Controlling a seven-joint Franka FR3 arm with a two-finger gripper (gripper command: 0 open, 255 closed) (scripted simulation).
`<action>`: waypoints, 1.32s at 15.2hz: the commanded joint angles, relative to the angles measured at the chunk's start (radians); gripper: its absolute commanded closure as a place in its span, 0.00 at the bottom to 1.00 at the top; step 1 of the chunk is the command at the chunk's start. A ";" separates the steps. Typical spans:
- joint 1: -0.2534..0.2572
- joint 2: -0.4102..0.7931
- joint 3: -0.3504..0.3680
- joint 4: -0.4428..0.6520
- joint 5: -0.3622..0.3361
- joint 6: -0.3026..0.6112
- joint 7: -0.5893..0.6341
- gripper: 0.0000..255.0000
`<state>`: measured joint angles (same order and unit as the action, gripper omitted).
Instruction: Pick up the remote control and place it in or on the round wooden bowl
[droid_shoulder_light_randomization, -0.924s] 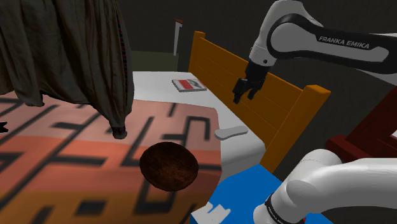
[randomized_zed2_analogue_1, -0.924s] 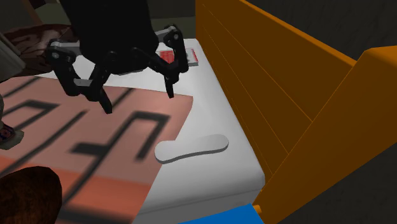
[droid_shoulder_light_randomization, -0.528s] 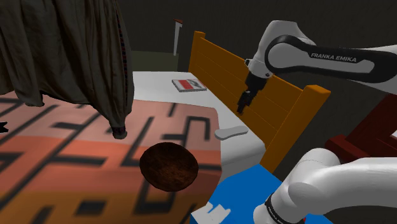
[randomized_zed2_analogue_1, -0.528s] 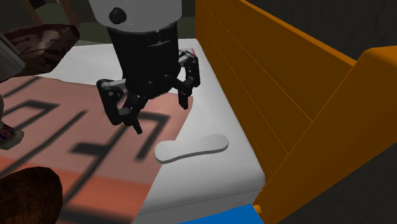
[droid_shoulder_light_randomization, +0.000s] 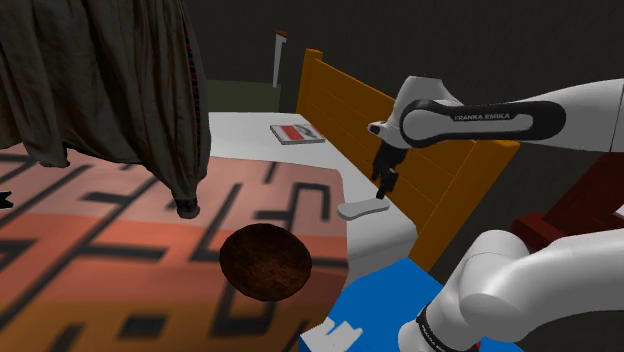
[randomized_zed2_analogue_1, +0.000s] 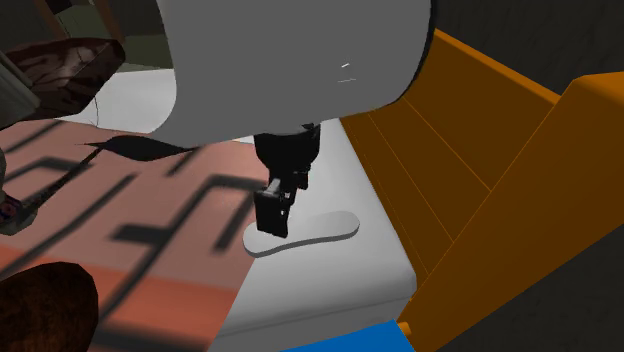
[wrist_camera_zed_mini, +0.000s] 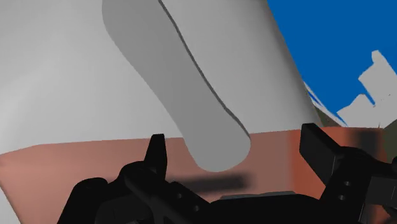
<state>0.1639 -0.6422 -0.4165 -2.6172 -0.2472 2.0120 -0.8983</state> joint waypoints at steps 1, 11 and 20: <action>0.037 0.052 -0.068 -0.011 -0.031 0.062 -0.170 0.00; 0.134 0.249 -0.226 -0.046 -0.051 0.287 -0.477 0.00; 0.138 0.267 -0.234 -0.056 -0.048 0.315 -0.481 0.00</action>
<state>0.3018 -0.3750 -0.6506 -2.6728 -0.2954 2.3268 -1.3798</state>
